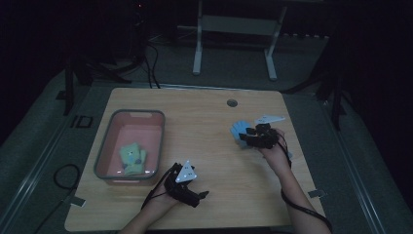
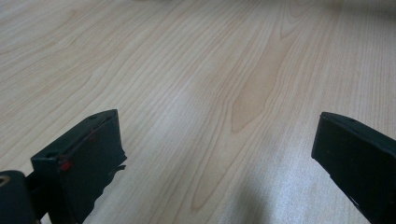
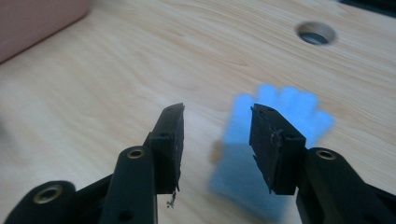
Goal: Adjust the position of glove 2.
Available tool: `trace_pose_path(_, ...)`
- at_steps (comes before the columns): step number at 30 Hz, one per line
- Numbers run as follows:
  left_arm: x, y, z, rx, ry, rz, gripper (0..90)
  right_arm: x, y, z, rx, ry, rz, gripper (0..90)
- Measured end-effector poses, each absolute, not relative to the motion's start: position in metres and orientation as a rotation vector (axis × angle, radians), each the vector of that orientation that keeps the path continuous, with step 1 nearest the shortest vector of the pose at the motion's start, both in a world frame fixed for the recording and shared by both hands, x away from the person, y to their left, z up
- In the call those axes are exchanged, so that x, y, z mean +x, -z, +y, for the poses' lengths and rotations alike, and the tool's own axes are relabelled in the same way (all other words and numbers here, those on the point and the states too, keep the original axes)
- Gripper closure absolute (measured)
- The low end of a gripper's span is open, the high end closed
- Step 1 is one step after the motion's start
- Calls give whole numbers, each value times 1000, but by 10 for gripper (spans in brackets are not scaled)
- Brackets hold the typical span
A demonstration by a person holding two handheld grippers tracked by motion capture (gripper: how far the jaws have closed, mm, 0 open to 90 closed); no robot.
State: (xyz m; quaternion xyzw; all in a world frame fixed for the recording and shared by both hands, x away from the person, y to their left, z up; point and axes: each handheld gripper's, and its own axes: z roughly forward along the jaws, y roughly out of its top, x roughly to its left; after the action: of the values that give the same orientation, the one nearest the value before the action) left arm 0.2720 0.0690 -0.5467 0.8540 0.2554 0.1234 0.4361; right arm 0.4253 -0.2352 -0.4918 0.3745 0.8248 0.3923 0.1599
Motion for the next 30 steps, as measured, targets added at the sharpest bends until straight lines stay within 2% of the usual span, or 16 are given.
trace_pose_path(5,267,548,74,2057,-332,643,23,443,499,-249,1152,-1108,2322,615)
trace_pose_path(9,264,550,78,2016,-364,687,23,454,504,-252,1202,-1101,2331,616)
trace_pose_path(25,262,554,80,2027,-321,691,23,480,540,-235,1141,-917,2398,583)
trace_pose_path(30,262,556,81,2032,-336,691,23,477,548,-231,1138,-924,2382,643)
